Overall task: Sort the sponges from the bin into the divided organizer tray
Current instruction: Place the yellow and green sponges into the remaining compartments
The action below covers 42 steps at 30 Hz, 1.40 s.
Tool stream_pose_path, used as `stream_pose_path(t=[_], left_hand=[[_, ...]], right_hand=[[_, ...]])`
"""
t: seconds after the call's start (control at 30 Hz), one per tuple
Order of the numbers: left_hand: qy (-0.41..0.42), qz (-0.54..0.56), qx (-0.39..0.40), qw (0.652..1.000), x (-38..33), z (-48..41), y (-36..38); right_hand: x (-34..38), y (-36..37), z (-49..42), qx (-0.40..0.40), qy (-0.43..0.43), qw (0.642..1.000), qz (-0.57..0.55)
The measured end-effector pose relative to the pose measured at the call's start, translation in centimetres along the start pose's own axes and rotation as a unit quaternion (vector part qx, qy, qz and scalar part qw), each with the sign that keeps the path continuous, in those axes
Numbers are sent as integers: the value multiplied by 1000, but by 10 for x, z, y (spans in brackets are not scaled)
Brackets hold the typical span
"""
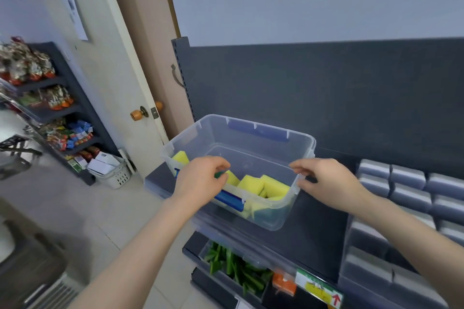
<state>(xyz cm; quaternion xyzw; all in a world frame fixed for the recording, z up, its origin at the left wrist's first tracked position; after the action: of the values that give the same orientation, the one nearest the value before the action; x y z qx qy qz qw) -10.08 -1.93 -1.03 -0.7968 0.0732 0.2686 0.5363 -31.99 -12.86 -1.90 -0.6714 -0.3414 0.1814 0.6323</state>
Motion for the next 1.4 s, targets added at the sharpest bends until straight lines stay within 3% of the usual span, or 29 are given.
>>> stream_pose_path(t=[0.23,0.67,0.9,1.03,1.13,1.27,1.33,1.4], left_hand=[[4,0,37,999,17,-68,8],[-5,6,123,992,57,-123,68],[14,54,152,987,57,-154,90],[32,102,170,980,51,-172,100],[42,142,189,971,53,-189,103],[27,220,216,951,65,-204,107],[-37,314,256,913,72,-202,117],[-135,408,331,840,77,-192,133]], right_hand=[[10,19,-72,3,-19,999,-30],[12,95,-130,120,-69,988,62],[21,130,-120,275,-85,935,205],[20,140,-118,320,-61,914,243],[10,127,-130,264,-12,940,215],[14,77,-150,46,14,991,128],[32,55,-152,-72,-29,995,62],[52,44,-151,-136,-81,987,32]])
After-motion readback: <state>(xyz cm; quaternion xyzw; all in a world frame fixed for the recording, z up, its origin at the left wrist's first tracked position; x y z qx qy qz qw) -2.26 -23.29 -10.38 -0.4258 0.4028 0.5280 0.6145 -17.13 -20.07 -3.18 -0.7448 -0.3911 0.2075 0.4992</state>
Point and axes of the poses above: each hand's wrist, its own z-axis away from the middle knuckle, its own y-axis out of the palm, x = y × z, the point moved 9 cm from there along -z, towards the middle knuckle, and after that the axes turned 15 degrees about z, right-handed, at the moved point
